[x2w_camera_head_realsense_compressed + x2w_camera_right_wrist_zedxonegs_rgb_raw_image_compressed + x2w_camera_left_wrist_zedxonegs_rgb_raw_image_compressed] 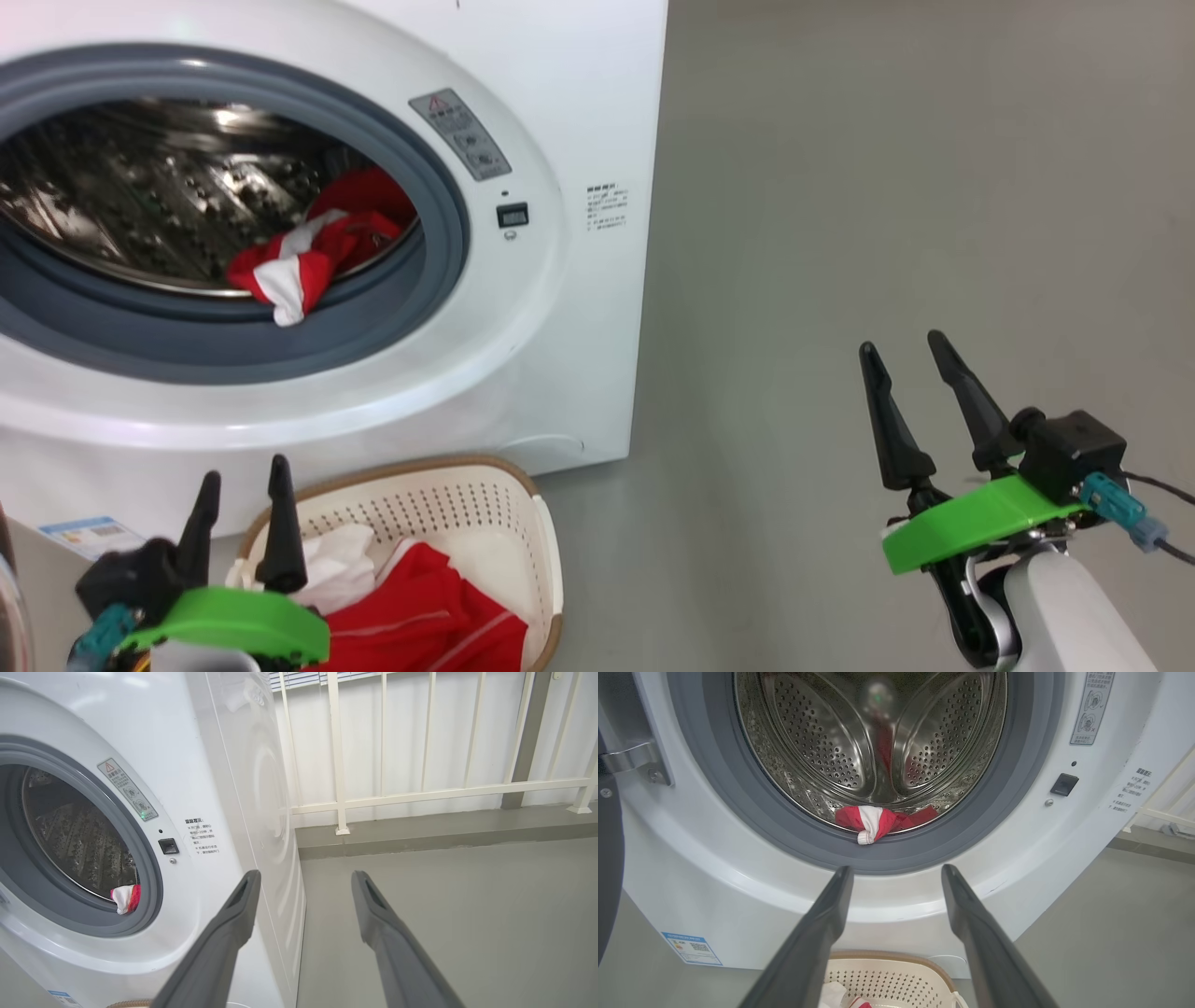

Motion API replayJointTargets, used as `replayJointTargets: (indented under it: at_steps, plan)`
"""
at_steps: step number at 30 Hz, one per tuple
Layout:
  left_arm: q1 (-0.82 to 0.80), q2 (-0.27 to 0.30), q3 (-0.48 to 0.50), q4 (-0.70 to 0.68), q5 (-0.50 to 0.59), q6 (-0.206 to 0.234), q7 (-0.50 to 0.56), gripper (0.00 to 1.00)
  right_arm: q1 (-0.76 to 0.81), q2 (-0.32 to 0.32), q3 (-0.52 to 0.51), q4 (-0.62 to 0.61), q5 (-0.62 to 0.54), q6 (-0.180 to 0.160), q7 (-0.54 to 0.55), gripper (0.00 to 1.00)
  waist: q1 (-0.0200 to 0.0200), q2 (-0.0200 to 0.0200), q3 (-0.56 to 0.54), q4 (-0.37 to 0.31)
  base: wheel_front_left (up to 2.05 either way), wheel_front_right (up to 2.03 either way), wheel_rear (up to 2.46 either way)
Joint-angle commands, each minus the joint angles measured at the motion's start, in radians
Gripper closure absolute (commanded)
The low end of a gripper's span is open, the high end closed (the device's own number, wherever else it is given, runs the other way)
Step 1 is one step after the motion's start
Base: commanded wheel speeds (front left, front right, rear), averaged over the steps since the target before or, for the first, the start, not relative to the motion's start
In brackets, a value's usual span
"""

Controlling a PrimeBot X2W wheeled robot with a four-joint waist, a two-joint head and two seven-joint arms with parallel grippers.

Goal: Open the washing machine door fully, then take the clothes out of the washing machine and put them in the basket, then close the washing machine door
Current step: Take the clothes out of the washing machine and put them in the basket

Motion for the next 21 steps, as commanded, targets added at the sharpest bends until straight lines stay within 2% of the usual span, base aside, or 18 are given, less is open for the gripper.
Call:
replayJointTargets:
  at_steps: [1,10,21]
  plan:
    - [0.036,0.017,0.037,-0.077,0.012,0.012,-0.012,0.0,0.011,0.002,0.021,-0.034,-0.014,0.007,-0.006,0.0,-0.0001,0.0,-0.046,-0.003,0.0,0.0,0.0]
    - [0.173,0.011,0.032,-0.242,0.0,-0.011,-0.012,0.0,0.064,0.002,0.023,-0.077,-0.022,0.007,-0.006,0.0,-0.0001,0.0,-0.102,-0.007,0.0,0.0,0.0]
    - [0.29,0.015,0.013,-0.397,0.087,0.016,-0.012,0.0,0.152,-0.002,0.019,-0.118,-0.02,0.007,-0.006,0.0,-0.0001,0.0,-0.141,0.001,0.0,0.0,0.0]
